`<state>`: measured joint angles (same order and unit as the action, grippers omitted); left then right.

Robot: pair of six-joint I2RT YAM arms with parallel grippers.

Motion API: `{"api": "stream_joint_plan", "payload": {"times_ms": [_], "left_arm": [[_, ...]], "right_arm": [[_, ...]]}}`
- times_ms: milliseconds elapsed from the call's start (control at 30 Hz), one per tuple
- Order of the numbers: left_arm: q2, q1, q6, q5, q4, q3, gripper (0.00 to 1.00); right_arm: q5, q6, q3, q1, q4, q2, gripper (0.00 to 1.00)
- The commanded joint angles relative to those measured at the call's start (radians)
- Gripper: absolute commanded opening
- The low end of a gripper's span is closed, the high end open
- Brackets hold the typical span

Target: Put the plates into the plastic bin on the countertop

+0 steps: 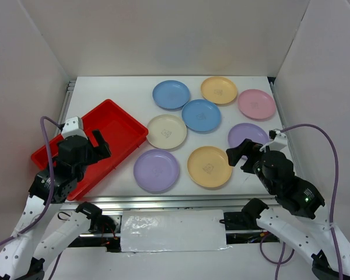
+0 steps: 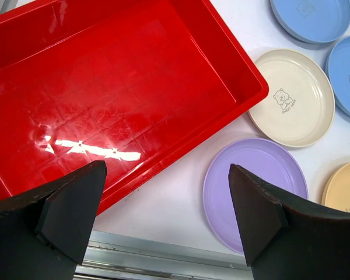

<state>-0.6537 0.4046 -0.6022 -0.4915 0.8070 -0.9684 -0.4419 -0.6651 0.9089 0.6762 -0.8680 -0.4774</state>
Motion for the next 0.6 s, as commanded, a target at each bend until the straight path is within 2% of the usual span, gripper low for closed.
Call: {"api": "stream_joint_plan", "payload": {"times_ms": [0, 200, 333, 467, 500, 567], "left_arm": [[0.016, 0.002, 0.012, 0.007, -0.035, -0.003, 0.99], [0.012, 0.002, 0.013, 0.03, -0.04, -0.004, 0.99], [0.005, 0.002, 0.048, 0.094, -0.06, -0.01, 0.99], [-0.081, 0.003, 0.035, 0.316, -0.052, -0.046, 0.99], [-0.098, 0.003, 0.016, 0.4, -0.055, -0.041, 0.99], [-0.127, 0.003, -0.033, 0.482, -0.1, 0.015, 0.99]], "right_arm": [[-0.043, -0.005, 0.03, 0.003, -0.02, 0.036, 1.0], [-0.018, 0.002, 0.036, 0.0, -0.039, 0.039, 1.0], [-0.006, 0.018, 0.033, 0.003, -0.037, 0.03, 1.0], [0.022, 0.035, 0.039, 0.002, -0.025, 0.026, 1.0], [0.026, 0.035, 0.038, 0.002, -0.02, 0.026, 1.0], [0.035, 0.036, 0.03, 0.002, 0.001, 0.029, 1.0]]}}
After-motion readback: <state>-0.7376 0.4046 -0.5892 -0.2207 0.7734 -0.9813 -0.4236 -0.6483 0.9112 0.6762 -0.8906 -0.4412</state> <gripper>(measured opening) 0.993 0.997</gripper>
